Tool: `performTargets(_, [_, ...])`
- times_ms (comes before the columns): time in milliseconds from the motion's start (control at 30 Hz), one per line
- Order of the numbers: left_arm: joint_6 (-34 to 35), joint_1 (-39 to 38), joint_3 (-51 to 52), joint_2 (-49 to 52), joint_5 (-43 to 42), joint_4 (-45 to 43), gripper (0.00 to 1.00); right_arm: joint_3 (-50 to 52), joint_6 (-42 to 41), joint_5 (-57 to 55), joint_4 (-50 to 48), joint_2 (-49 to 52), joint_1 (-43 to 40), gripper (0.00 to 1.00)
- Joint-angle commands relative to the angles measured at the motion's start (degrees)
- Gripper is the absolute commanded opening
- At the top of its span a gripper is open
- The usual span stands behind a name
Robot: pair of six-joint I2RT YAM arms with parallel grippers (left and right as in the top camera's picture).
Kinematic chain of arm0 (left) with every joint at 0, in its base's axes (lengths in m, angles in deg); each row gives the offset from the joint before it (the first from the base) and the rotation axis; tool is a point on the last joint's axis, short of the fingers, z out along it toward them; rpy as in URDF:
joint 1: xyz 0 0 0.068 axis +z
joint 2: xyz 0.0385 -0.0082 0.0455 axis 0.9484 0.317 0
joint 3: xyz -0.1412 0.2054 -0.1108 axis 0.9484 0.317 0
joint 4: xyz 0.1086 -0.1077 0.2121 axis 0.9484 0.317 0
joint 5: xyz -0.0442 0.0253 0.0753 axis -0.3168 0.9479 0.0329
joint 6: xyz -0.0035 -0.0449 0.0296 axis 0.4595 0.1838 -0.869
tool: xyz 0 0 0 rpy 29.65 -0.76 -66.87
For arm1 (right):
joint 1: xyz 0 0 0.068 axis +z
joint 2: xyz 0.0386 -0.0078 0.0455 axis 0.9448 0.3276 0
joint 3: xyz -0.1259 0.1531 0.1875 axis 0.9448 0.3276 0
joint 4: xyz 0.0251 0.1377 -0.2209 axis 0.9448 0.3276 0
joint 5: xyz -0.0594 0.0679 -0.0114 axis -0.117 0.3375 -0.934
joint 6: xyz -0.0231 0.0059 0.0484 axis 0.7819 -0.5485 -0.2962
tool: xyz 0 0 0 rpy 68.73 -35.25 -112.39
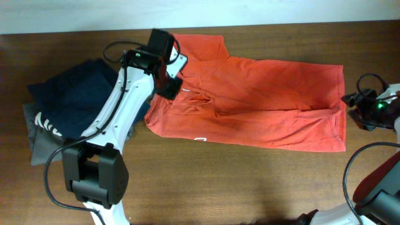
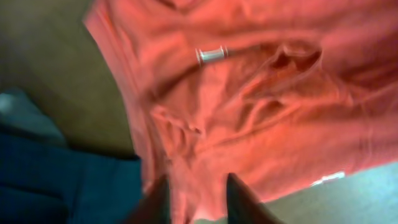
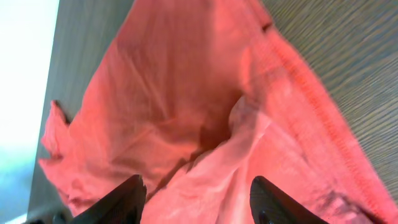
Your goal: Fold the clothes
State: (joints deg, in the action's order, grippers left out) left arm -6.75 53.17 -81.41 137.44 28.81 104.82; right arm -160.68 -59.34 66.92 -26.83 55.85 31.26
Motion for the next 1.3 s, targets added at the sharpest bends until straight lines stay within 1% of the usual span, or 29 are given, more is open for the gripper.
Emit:
performTargets(0, [-1.7, -0.1, 3.9, 2.6, -2.8, -1.7, 0.01, -0.9, 3.2, 3.1, 1.3, -1.6, 0.6, 0.57])
performTargets(100, [-1.7, -0.2, 5.8, 4.1, -4.8, -2.7, 0.01, -0.9, 9.7, 10.1, 2.8, -1.6, 2.8, 0.56])
performTargets(167, [-1.1, -0.2, 6.6, 4.4, -4.7, -1.3, 0.01, -0.9, 13.7, 14.4, 4.3, -1.6, 5.5, 0.52])
performTargets(200, [0.3, -0.1, 6.8, 4.4, -3.7, -0.7, 0.0, -0.9, 15.0, 15.6, 5.1, -1.6, 7.1, 0.5])
performTargets(267, [5.6, 0.3, 6.8, 4.2, -0.2, 0.0, 0.01, -0.9, 17.2, 16.6, 6.4, -1.6, 10.9, 0.46])
performTargets(333, [10.6, 1.3, 6.8, 3.5, 0.8, -0.1, 0.0, -0.9, 18.9, 16.6, 6.8, -1.6, 16.2, 0.41])
performTargets(433, [18.5, 3.6, 6.8, 1.7, -0.1, 0.3, 0.01, -0.9, 19.9, 16.5, 4.8, -1.6, 25.0, 0.31])
performTargets(500, [20.8, 5.4, 6.8, 0.5, -2.9, 1.0, 0.0, -0.9, 19.8, 16.6, 1.1, -1.6, 31.7, 0.25])
performTargets(533, [21.4, 6.3, 6.8, 0.0, -5.6, 1.4, 0.0, -0.9, 19.4, 16.3, -1.2, -1.6, 34.7, 0.21])
performTargets(600, [21.4, 7.7, 6.8, -0.4, -10.0, 2.8, 0.01, -0.9, 14.5, 13.7, -6.5, -1.2, 40.5, 0.18])
performTargets(633, [21.4, 8.1, 6.8, -0.4, -10.7, 4.0, 0.01, -0.9, 11.2, 11.5, -9.1, -0.7, 43.2, 0.16])
performTargets(667, [21.5, 8.4, 6.9, -0.4, -10.8, 5.0, 0.01, -0.9, 7.7, 8.8, -12.0, -0.2, 46.3, 0.1])
performTargets(700, [21.5, 8.6, 7.2, -0.4, -10.8, 5.9, 0.0, -0.9, 5.2, 6.5, -14.0, 0.5, 48.8, 0.07])
performTargets(800, [21.5, 8.8, 8.1, -0.4, -10.5, 6.9, 0.0, -0.9, -0.7, 0.5, -19.6, 3.5, 55.1, 0.07])
performTargets(900, [21.4, 8.8, 9.2, -0.3, -10.4, 6.8, 0.01, -0.9, -5.6, -2.0, -24.0, 7.4, 58.7, 0.06])
performTargets(1000, [20.8, 8.8, 12.0, -0.3, -9.9, 5.9, 0.01, -0.9, -9.2, -1.7, -28.2, 11.9, 61.1, 0.04])
performTargets(1133, [20.8, 8.8, 17.8, -0.3, -9.4, 1.2, 0.01, -0.9, -9.6, 1.3, -34.2, 16.4, 63.5, 0.04])
performTargets(1267, [20.8, 8.8, 22.1, -0.3, -9.4, -4.0, 0.0, -0.9, -11.2, 0.4, -37.2, 19.0, 65.1, 0.04])
